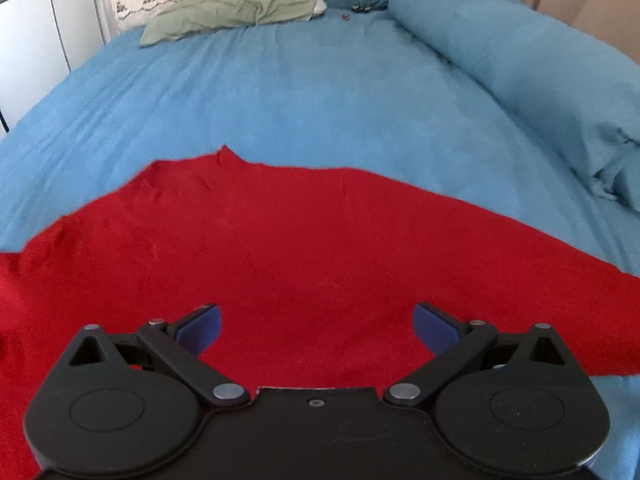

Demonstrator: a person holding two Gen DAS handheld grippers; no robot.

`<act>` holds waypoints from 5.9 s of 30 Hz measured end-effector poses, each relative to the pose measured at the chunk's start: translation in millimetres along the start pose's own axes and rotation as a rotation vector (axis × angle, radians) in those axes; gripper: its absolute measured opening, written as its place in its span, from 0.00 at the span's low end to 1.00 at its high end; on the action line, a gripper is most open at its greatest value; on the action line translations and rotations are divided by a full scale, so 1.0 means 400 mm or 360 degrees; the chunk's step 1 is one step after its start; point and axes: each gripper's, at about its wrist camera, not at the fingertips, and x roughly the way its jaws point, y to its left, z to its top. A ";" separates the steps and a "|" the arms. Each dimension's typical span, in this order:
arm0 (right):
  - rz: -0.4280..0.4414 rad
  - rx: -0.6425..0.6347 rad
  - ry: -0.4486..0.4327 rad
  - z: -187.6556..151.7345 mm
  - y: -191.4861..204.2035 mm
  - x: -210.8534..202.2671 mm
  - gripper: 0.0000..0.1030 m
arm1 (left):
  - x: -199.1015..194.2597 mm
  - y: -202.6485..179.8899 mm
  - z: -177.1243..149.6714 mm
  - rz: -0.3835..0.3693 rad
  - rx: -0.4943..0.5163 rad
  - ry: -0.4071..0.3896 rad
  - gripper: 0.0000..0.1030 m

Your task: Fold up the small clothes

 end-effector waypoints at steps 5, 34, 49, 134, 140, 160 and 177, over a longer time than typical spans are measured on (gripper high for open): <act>-0.0020 0.0099 -0.0044 0.019 -0.031 0.061 0.72 | 0.080 -0.007 -0.003 0.0010 -0.0042 0.0094 1.00; 0.0868 -0.0858 -0.0431 -0.031 0.805 -0.210 0.22 | -0.104 0.479 0.155 0.0159 -0.0200 -0.0044 0.99; 0.0831 -0.1858 -0.0133 -0.673 1.071 -0.100 0.25 | -0.087 0.731 0.003 0.0268 -0.0319 0.0021 0.97; 0.0492 -0.1007 0.0046 -0.341 0.735 -0.022 0.83 | -0.039 0.625 -0.093 0.0140 -0.0210 -0.0110 0.60; 0.0582 -0.1076 -0.0027 -0.313 0.788 -0.187 0.87 | -0.251 0.691 -0.087 0.0178 -0.0330 -0.0245 0.64; 0.0577 -0.1191 0.0073 -0.580 1.118 -0.422 1.00 | -0.364 1.419 -0.321 0.0491 -0.1068 -0.0228 0.91; 0.0424 -0.1010 0.0162 -0.701 1.114 -0.367 1.00 | -0.213 1.576 -0.365 0.0564 -0.1157 -0.0237 0.36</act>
